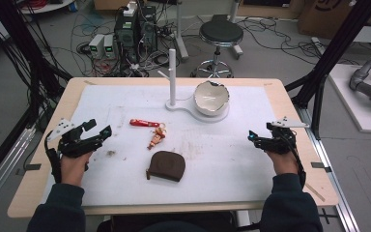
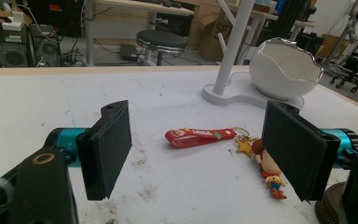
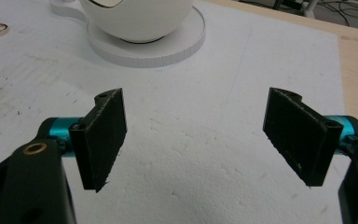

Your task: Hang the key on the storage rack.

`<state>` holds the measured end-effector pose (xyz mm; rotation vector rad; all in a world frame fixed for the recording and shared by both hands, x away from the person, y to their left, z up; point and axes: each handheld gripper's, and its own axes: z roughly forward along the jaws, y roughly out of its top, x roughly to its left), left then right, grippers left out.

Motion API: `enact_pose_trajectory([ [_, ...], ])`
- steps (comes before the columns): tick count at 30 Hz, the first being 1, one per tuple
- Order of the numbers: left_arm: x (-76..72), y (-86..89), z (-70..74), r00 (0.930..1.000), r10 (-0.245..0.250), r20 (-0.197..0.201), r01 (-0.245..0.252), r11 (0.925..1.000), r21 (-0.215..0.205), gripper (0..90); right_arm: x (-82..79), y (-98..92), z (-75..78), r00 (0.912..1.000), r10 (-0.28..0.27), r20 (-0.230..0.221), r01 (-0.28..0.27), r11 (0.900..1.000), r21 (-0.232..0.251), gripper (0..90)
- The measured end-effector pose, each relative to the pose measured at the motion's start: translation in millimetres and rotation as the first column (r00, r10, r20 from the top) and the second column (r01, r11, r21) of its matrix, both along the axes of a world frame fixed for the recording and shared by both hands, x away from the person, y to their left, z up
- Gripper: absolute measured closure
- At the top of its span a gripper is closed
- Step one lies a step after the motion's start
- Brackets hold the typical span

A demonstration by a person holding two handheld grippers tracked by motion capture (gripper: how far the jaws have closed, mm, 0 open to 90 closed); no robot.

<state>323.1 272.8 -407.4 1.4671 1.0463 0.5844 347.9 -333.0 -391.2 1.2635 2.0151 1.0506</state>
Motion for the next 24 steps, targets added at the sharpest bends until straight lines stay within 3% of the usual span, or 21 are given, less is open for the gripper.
enact_pose_trajectory([
  [13, 12.9, -7.4, 6.8, 0.9995, -0.028, 0.011, 0.028, 0.9989, -0.037, 24.2, -2.5, -2.4, 0.4, 1.0000, 0.005, -0.002, -0.005, 1.000, 0.012, 21.7],
  [19, 32.8, -16.5, 22.1, 0.9978, -0.064, 0.019, 0.065, 0.9971, -0.041, 27.4, -0.2, -5.2, 0.4, 1.0000, 0.009, -0.003, -0.009, 1.000, 0.028, 21.7],
  [22, 48.0, -25.2, 29.9, 0.9955, -0.095, -0.008, 0.095, 0.9955, 0.003, 32.3, -0.6, -3.8, -0.7, 0.9998, 0.017, -0.007, -0.016, 1.000, 0.025, 21.8],
  [24, 59.3, -30.0, 32.4, 0.9941, -0.106, -0.023, 0.106, 0.9943, 0.011, 36.8, 0.5, -1.4, -0.5, 0.9996, 0.026, -0.009, -0.026, 1.000, 0.016, 21.8],
])
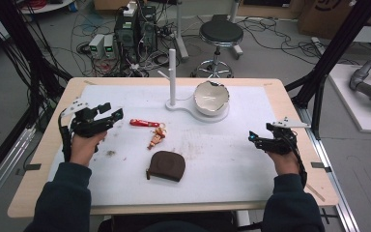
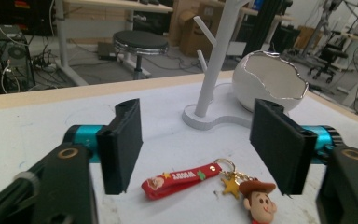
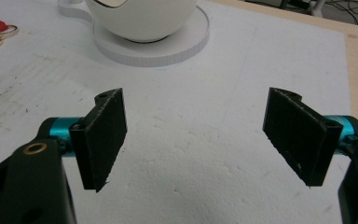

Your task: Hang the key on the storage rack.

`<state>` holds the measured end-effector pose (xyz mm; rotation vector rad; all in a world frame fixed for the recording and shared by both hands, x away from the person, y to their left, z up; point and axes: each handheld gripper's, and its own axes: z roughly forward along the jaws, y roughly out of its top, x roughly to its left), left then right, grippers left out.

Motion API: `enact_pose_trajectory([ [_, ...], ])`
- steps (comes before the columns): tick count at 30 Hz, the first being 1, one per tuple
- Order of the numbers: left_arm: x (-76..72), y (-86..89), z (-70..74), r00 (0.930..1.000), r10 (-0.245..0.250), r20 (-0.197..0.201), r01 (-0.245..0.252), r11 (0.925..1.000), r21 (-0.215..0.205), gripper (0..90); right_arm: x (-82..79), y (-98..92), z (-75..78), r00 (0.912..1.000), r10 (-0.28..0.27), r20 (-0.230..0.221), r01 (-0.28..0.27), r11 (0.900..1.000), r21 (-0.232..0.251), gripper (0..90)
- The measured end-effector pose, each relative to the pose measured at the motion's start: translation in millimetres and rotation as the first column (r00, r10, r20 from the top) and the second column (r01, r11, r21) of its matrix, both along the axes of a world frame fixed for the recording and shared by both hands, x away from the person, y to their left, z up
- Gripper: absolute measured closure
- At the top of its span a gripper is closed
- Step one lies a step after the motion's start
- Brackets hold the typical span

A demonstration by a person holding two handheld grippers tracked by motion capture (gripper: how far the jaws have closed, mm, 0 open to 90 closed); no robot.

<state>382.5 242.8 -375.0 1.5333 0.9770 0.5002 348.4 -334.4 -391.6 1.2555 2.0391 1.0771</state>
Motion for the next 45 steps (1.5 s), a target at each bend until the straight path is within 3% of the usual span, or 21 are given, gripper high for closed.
enact_pose_trajectory([
  [4, 23.7, -11.9, -7.8, 0.9966, -0.028, -0.078, 0.032, 0.9984, 0.048, 46.7, 0.1, 7.7, 1.5, 0.9998, 0.017, 0.003, -0.017, 1.000, -0.012, 21.9],
  [8, 38.6, -26.4, -29.0, 0.9821, -0.058, -0.179, 0.076, 0.9923, 0.097, 47.3, 0.4, 9.2, 1.5, 0.9999, 0.017, 0.002, -0.017, 1.000, -0.016, 21.9],
  [12, 38.9, -42.3, -34.9, 0.9720, -0.115, -0.205, 0.136, 0.9867, 0.089, 49.7, 1.3, 7.6, 1.2, 0.9999, 0.009, 0.004, -0.009, 1.000, -0.010, 22.0],
  [13, 38.1, -46.5, -35.7, 0.9678, -0.136, -0.212, 0.156, 0.9842, 0.083, 49.7, 1.3, 7.6, 1.2, 0.9999, 0.009, 0.004, -0.009, 1.000, -0.010, 22.0],
  [14, 35.2, -56.3, -37.2, 0.9557, -0.180, -0.233, 0.202, 0.9767, 0.072, 50.8, 1.5, 6.4, 0.8, 1.0000, 0.003, 0.000, -0.003, 1.000, -0.010, 23.3],
  [15, 35.2, -56.3, -37.2, 0.9557, -0.180, -0.233, 0.202, 0.9767, 0.072, 50.7, 1.5, 6.4, 0.8, 1.0000, 0.003, 0.000, -0.003, 1.000, -0.010, 23.3],
  [17, 26.5, -72.5, -39.4, 0.9440, -0.224, -0.242, 0.255, 0.9613, 0.105, 48.2, 0.4, 4.8, 1.2, 1.0000, 0.000, 0.000, 0.000, 1.000, -0.011, 23.4],
  [20, 20.2, -77.7, -43.5, 0.9427, -0.227, -0.244, 0.258, 0.9606, 0.103, 47.9, -0.1, 3.0, 1.8, 1.0000, -0.002, 0.005, 0.002, 1.000, -0.009, 23.3],
  [21, 17.5, -81.3, -48.7, 0.9334, -0.221, -0.282, 0.261, 0.9587, 0.112, 47.8, -0.2, 2.7, 2.0, 1.0000, -0.003, 0.006, 0.003, 1.000, -0.008, 23.4],
  [26, 15.9, -91.4, -52.8, 0.9262, -0.191, -0.325, 0.254, 0.9535, 0.163, 46.7, 0.2, 4.4, 1.5, 1.0000, 0.002, 0.003, -0.002, 1.000, -0.013, 23.3],
  [28, 16.3, -97.0, -56.4, 0.9205, -0.175, -0.350, 0.258, 0.9435, 0.208, 46.5, 0.5, 4.0, 1.7, 1.0000, 0.002, 0.007, -0.002, 1.000, -0.015, 23.3],
  [29, 16.4, -102.8, -61.3, 0.9144, -0.166, -0.369, 0.267, 0.9331, 0.241, 46.1, 0.5, 3.6, 1.7, 1.0000, 0.001, 0.007, 0.000, 1.000, -0.012, 23.3],
  [33, 15.2, -110.6, -66.7, 0.9133, -0.148, -0.380, 0.269, 0.9190, 0.289, 42.5, 0.4, 1.9, 1.5, 1.0000, -0.006, 0.006, 0.006, 1.000, -0.009, 23.3],
  [34, 13.1, -115.8, -68.3, 0.9197, -0.139, -0.367, 0.269, 0.9048, 0.330, 41.3, 0.6, 1.3, 0.7, 1.0000, -0.008, 0.003, 0.008, 1.000, -0.010, 23.3],
  [35, 13.1, -115.8, -68.3, 0.9197, -0.139, -0.367, 0.269, 0.9048, 0.330, 41.3, 0.8, 1.1, 0.3, 1.0000, -0.008, 0.001, 0.008, 1.000, -0.010, 23.3],
  [39, 9.3, -120.4, -67.9, 0.9305, -0.129, -0.343, 0.265, 0.8837, 0.386, 42.5, 0.6, 1.5, 0.3, 1.0000, -0.009, 0.004, 0.009, 1.000, -0.011, 23.3],
  [40, 6.2, -123.5, -68.0, 0.9358, -0.127, -0.329, 0.267, 0.8641, 0.426, 42.8, 0.4, 1.4, 0.7, 0.9999, -0.010, 0.004, 0.010, 1.000, -0.011, 23.3],
  [41, 6.2, -123.5, -68.0, 0.9358, -0.127, -0.329, 0.267, 0.8641, 0.426, 42.9, 0.4, 1.4, 0.7, 0.9999, -0.010, 0.004, 0.010, 1.000, -0.011, 23.3],
  [42, 4.9, -124.7, -67.7, 0.9383, -0.127, -0.322, 0.268, 0.8545, 0.445, 42.9, 0.3, 1.2, 0.8, 0.9999, -0.011, 0.003, 0.011, 1.000, -0.011, 23.4],
  [44, 3.9, -125.4, -67.4, 0.9380, -0.128, -0.322, 0.269, 0.8546, 0.444, 46.3, 0.2, 0.9, 1.2, 0.9999, -0.013, 0.006, 0.013, 1.000, -0.014, 23.4],
  [45, 3.1, -125.1, -67.7, 0.9391, -0.127, -0.319, 0.265, 0.8585, 0.439, 50.0, -0.1, 0.5, 1.6, 0.9999, -0.014, 0.007, 0.015, 1.000, -0.017, 23.3],
])
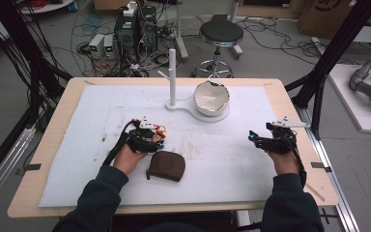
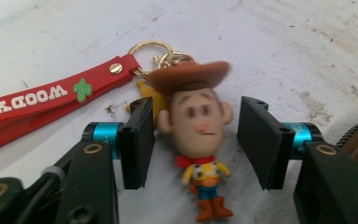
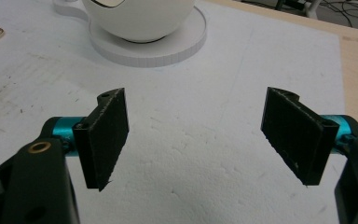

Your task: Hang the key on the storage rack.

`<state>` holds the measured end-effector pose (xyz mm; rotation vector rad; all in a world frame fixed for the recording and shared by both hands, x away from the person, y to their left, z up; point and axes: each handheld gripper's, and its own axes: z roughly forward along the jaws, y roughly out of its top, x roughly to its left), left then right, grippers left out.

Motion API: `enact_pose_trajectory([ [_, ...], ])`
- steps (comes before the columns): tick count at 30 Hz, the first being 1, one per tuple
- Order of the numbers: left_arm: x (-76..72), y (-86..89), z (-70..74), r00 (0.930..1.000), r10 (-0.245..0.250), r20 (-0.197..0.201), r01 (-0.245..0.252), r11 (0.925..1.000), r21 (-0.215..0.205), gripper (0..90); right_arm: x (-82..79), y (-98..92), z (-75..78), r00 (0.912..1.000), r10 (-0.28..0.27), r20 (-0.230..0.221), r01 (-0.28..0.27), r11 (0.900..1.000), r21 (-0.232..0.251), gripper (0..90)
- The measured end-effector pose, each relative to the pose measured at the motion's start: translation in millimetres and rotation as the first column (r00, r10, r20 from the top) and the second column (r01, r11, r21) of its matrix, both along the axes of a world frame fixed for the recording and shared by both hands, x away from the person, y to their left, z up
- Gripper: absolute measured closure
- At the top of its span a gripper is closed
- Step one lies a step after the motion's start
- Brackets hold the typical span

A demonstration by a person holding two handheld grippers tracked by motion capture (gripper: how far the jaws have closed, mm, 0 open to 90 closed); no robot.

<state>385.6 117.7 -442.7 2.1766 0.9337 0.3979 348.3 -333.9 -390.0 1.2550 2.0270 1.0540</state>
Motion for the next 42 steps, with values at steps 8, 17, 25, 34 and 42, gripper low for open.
enact_pose_trajectory([
  [8, -2.9, 3.8, -1.6, 0.9998, 0.013, 0.014, -0.013, 0.9994, -0.034, 55.2, -0.8, -2.8, -0.3, 0.9999, -0.017, -0.002, 0.017, 1.000, 0.008, 23.5],
  [17, 0.0, 41.3, 43.4, 0.9982, 0.046, 0.037, -0.031, 0.9424, -0.333, 55.4, -0.3, -4.2, 0.7, 0.9998, -0.018, 0.003, 0.018, 0.999, 0.026, 23.5],
  [25, 13.2, 58.5, 114.8, 0.9924, 0.047, 0.113, 0.000, 0.9219, -0.387, 55.4, -0.4, -3.6, 2.3, 0.9999, -0.013, 0.009, 0.013, 0.999, 0.032, 23.5],
  [34, 34.8, 44.6, 170.1, 0.9835, 0.063, 0.170, 0.011, 0.9154, -0.402, 55.4, 0.3, -3.7, 4.2, 0.9999, -0.005, 0.013, 0.005, 0.999, 0.048, 23.5],
  [42, 59.4, 23.1, 190.6, 0.9754, 0.109, 0.192, -0.017, 0.9041, -0.427, 55.3, 0.7, -4.2, 7.1, 0.9996, -0.003, 0.027, 0.001, 0.998, 0.063, 23.5],
])
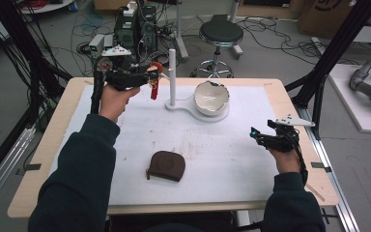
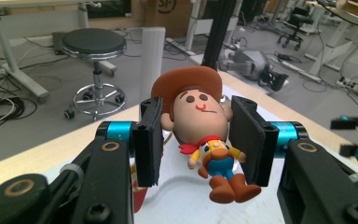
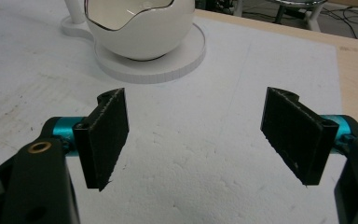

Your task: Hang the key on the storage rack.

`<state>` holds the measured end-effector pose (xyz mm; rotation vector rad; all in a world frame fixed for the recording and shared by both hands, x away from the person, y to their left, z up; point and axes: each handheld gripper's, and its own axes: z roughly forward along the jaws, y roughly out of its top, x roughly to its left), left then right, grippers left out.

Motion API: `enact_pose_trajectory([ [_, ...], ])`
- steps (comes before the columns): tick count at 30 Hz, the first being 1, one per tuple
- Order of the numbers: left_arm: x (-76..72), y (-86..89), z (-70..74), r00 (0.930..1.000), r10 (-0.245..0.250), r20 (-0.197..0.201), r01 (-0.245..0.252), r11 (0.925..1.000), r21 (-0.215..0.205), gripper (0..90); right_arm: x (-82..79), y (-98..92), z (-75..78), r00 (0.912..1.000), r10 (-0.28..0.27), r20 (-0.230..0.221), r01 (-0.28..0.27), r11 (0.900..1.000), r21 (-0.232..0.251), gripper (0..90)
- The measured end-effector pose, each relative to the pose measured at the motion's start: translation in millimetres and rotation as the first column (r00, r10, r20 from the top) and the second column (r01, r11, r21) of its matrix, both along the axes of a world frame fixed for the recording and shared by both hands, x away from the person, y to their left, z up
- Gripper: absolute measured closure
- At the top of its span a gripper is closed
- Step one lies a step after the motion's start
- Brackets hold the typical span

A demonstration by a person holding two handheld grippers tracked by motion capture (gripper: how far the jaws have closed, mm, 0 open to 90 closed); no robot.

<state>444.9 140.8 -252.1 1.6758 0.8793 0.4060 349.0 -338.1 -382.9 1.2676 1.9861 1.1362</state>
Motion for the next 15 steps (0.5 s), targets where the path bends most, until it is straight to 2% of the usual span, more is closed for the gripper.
enact_pose_trajectory([
  [5, 10.6, -7.7, 1.1, 1.0000, -0.004, 0.001, 0.004, 0.9989, -0.046, 55.4, 0.5, -0.9, 0.5, 1.0000, 0.004, 0.004, -0.004, 1.000, 0.004, 23.5],
  [8, 12.9, -11.5, 0.1, 0.9999, -0.013, 0.005, 0.013, 0.9983, -0.057, 55.3, 0.9, -0.9, 0.3, 1.0000, 0.004, 0.001, -0.004, 1.000, 0.003, 23.5],
  [15, 16.5, -20.5, 3.4, 0.9996, -0.002, 0.027, 0.003, 0.9990, -0.045, 55.3, 1.0, 0.5, 0.1, 1.0000, 0.007, 0.000, -0.007, 1.000, 0.001, 23.5],
])
